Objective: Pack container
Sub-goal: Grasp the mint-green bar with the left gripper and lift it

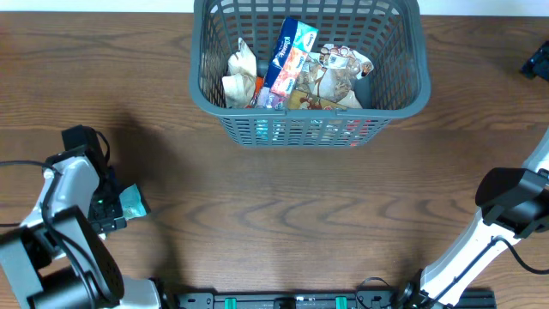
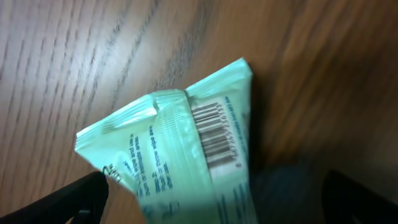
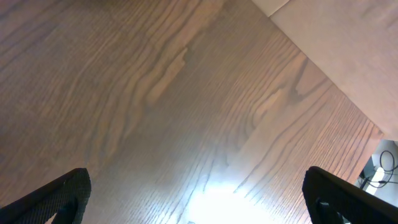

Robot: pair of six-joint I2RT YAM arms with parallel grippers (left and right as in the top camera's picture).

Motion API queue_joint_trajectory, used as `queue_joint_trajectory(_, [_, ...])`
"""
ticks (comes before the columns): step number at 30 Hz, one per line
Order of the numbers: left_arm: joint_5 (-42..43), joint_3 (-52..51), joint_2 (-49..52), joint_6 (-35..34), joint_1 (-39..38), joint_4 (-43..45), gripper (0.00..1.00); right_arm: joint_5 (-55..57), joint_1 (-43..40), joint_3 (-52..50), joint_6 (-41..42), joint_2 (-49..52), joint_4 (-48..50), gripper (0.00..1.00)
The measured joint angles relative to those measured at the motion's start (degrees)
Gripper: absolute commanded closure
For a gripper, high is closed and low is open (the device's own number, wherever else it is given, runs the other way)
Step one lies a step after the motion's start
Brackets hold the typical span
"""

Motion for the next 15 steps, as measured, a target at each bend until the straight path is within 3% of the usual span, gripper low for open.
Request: queue_joint_trajectory(15, [0.3, -0.1, 2.0, 0.0, 0.0, 2.3, 0.04, 0.0, 0.0, 0.0, 0.0, 0.0, 0.0, 0.01])
